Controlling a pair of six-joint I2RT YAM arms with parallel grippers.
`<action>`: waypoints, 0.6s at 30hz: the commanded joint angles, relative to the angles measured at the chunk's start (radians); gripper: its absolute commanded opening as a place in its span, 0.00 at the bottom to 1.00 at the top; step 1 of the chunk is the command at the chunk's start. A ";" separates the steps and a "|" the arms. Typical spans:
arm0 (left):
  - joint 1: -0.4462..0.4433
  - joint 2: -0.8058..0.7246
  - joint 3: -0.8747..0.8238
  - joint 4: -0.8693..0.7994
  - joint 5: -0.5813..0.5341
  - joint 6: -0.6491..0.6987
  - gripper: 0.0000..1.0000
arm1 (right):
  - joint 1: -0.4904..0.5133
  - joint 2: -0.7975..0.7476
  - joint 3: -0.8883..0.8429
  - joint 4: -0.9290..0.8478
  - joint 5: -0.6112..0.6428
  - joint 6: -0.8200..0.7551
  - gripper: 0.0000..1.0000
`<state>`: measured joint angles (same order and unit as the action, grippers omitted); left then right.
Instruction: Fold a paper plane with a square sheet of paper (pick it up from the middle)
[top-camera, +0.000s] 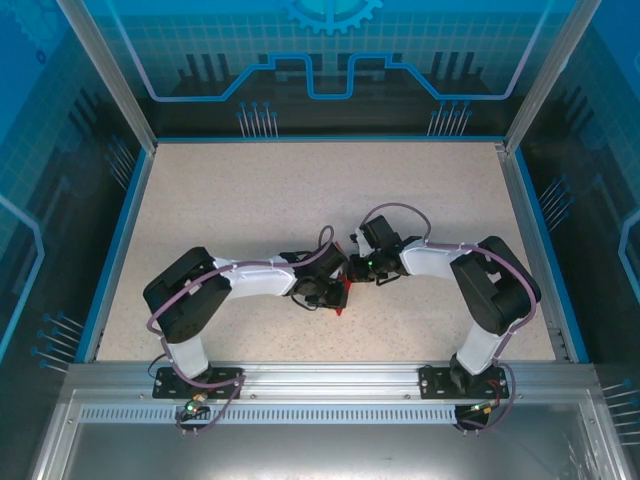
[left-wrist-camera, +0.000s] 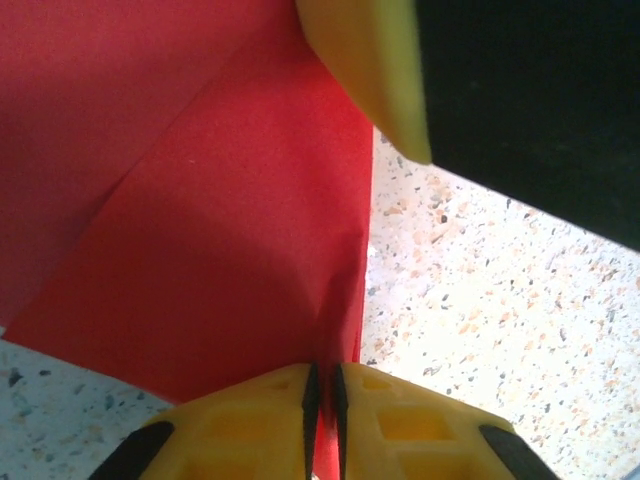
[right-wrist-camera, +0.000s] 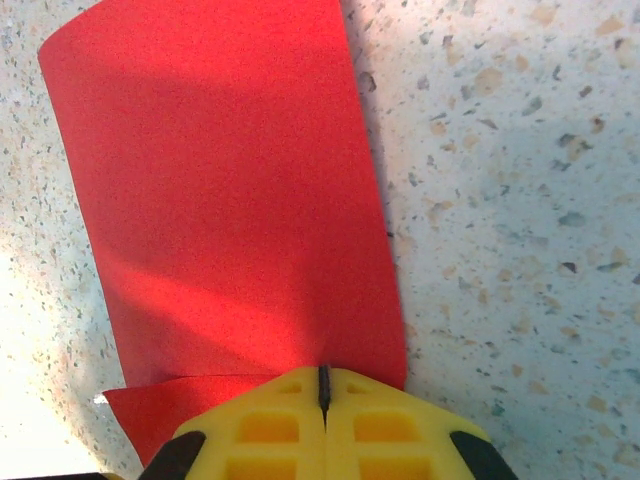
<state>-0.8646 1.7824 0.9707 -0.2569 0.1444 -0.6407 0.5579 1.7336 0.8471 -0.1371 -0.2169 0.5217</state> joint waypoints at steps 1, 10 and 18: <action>-0.022 0.027 0.006 -0.106 -0.030 0.046 0.20 | -0.020 0.069 -0.052 -0.144 0.073 -0.020 0.00; -0.015 -0.058 0.045 -0.092 -0.002 0.048 0.19 | -0.024 0.066 -0.058 -0.140 0.067 -0.022 0.00; 0.019 -0.044 0.069 -0.042 0.053 0.046 0.10 | -0.026 0.066 -0.060 -0.139 0.066 -0.024 0.00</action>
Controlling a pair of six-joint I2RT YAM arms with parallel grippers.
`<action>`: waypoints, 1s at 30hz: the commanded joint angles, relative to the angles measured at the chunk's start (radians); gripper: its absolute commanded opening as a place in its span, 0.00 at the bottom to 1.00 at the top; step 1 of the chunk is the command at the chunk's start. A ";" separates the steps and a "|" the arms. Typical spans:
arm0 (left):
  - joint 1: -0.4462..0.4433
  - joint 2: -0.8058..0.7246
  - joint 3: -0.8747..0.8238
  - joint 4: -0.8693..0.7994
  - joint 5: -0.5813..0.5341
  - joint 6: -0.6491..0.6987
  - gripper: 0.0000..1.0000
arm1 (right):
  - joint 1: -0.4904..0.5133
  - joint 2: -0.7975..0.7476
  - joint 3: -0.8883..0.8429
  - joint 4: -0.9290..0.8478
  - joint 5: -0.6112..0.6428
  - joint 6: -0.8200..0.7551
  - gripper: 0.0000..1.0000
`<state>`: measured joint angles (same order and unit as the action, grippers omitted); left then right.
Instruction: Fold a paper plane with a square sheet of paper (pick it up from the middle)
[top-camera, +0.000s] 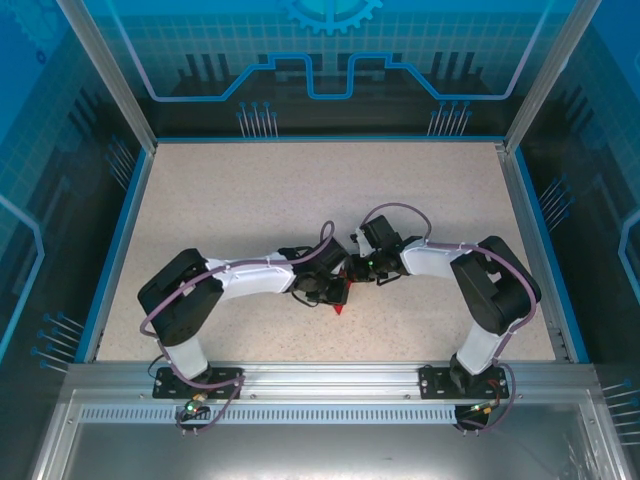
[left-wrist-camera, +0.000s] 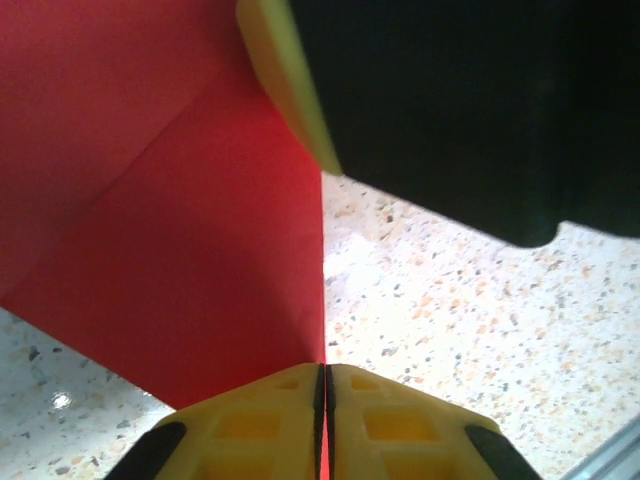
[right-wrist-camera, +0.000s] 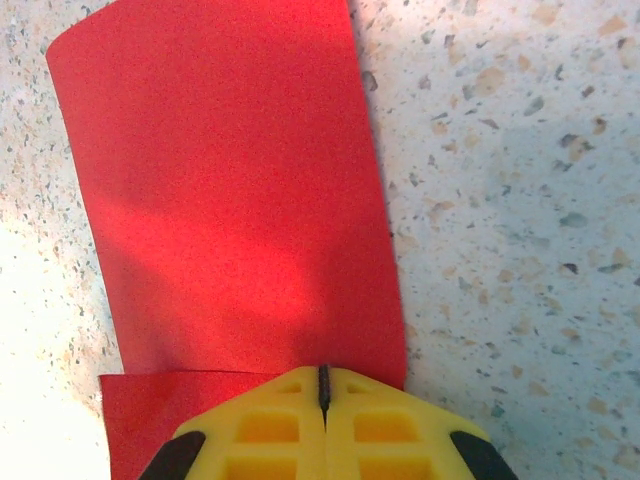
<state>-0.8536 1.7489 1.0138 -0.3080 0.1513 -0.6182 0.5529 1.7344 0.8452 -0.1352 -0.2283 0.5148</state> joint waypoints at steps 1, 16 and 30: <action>0.010 -0.002 0.028 0.016 0.051 0.023 0.08 | -0.021 0.066 -0.058 -0.141 0.076 -0.018 0.00; 0.011 0.062 -0.029 0.064 0.096 0.006 0.04 | -0.028 0.070 -0.054 -0.147 0.078 -0.027 0.00; -0.013 0.057 -0.097 0.108 0.128 -0.030 0.03 | -0.042 0.062 -0.058 -0.156 0.089 -0.034 0.00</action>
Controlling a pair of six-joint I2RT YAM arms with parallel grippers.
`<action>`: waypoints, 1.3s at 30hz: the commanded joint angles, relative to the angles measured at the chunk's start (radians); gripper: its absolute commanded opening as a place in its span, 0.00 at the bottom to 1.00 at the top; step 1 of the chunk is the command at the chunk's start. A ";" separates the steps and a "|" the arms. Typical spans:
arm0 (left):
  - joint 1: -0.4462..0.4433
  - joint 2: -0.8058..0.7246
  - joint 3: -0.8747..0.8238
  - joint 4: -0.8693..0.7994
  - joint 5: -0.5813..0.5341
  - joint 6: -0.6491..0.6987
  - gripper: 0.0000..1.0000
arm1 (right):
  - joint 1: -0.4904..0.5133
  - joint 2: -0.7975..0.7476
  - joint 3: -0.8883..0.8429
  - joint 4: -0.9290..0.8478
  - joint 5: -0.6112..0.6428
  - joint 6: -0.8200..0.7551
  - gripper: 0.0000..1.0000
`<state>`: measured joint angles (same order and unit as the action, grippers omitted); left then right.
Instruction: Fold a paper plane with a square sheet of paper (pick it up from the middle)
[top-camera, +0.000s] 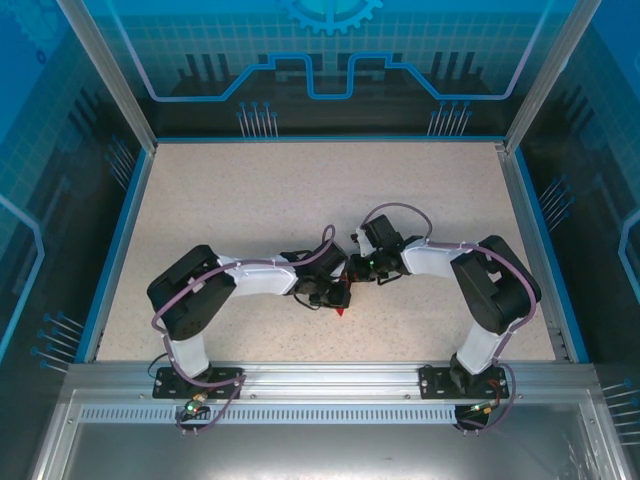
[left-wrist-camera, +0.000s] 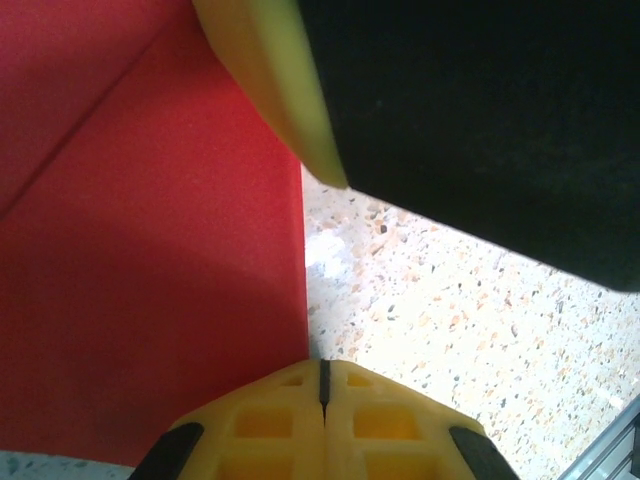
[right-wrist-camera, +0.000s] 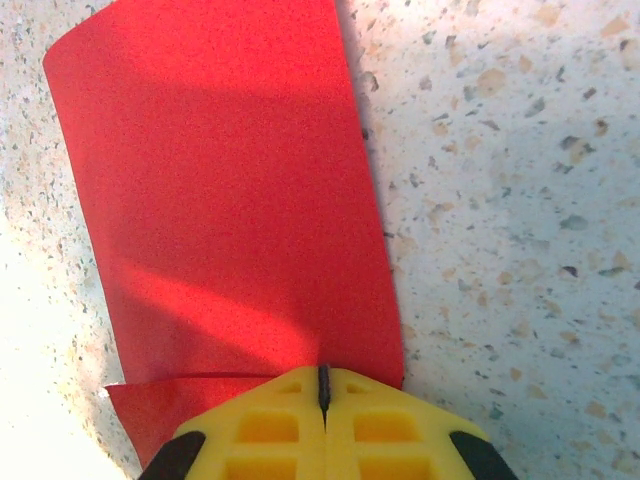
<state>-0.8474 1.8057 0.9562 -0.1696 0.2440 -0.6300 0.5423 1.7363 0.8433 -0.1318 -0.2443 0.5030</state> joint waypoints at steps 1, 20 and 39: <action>-0.022 -0.004 -0.046 -0.031 0.034 -0.022 0.03 | -0.033 0.061 -0.056 -0.161 0.105 -0.022 0.00; -0.072 -0.090 -0.132 -0.071 0.018 -0.064 0.03 | -0.039 0.071 -0.051 -0.164 0.116 -0.030 0.00; -0.009 -0.167 0.030 -0.054 0.004 -0.018 0.02 | -0.040 0.034 -0.067 -0.154 0.092 -0.025 0.00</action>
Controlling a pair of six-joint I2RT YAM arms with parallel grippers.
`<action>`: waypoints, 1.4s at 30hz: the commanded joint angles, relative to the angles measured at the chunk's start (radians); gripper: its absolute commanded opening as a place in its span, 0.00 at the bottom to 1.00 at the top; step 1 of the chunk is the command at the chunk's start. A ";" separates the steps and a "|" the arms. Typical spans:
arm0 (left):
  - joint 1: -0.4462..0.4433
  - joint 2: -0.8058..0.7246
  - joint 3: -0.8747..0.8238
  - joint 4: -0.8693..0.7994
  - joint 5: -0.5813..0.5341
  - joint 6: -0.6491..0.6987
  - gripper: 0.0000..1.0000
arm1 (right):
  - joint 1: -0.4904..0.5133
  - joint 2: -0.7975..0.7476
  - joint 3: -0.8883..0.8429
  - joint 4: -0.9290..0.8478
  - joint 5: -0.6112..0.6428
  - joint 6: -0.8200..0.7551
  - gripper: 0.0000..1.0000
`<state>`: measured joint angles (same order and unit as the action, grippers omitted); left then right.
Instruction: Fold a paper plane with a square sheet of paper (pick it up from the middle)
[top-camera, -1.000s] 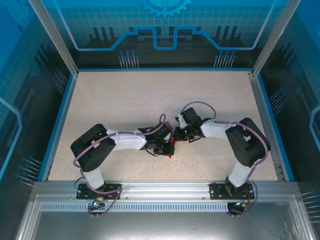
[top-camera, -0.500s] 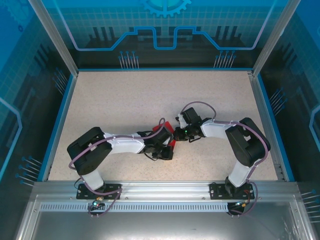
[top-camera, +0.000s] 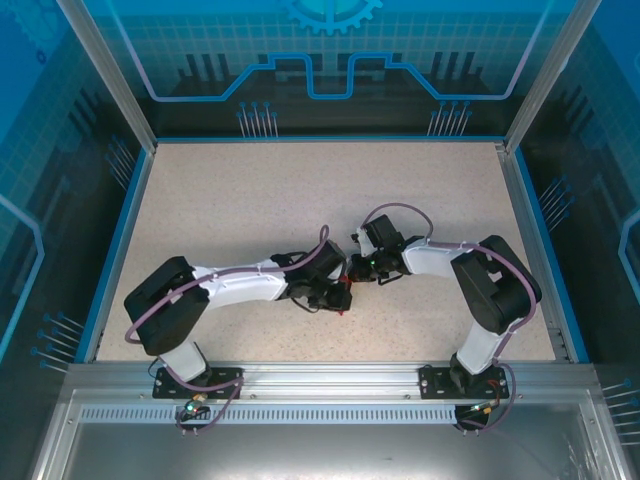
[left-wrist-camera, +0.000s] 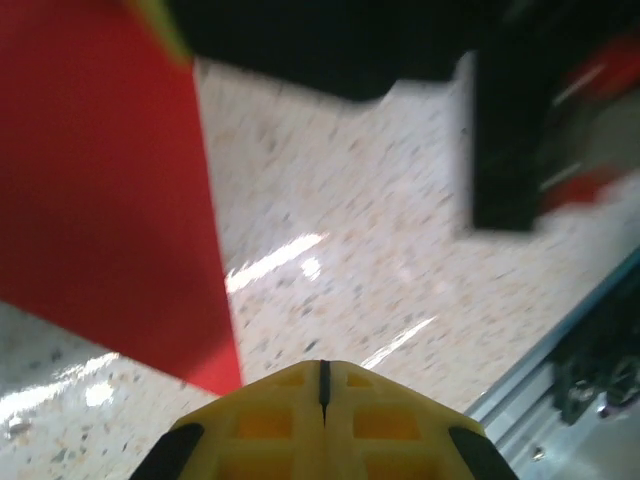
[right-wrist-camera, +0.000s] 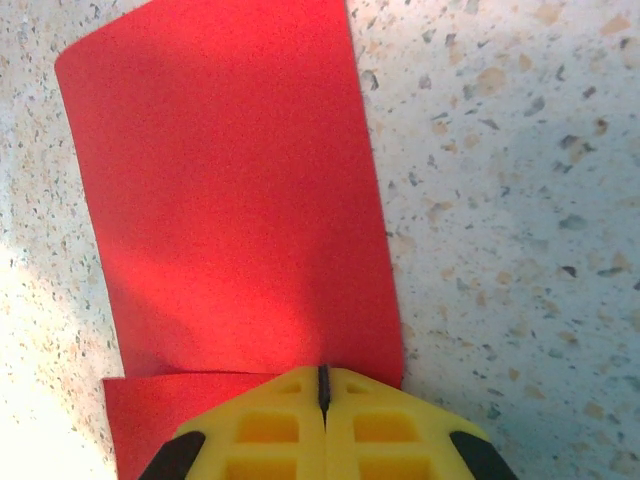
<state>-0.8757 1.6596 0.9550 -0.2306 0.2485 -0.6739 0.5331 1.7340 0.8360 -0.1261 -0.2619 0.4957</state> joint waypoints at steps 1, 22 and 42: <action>0.027 -0.010 0.038 0.007 -0.004 0.030 0.02 | -0.032 0.033 -0.061 -0.160 0.107 -0.019 0.00; 0.047 0.149 -0.041 -0.001 -0.079 0.066 0.02 | -0.045 -0.038 -0.057 -0.174 0.069 -0.008 0.00; 0.047 0.201 -0.050 0.046 -0.038 0.100 0.00 | 0.024 -0.291 -0.241 0.098 -0.106 0.383 0.06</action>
<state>-0.8299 1.7947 0.9268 -0.1291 0.2295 -0.5991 0.5148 1.4155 0.6430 -0.1543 -0.3244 0.7250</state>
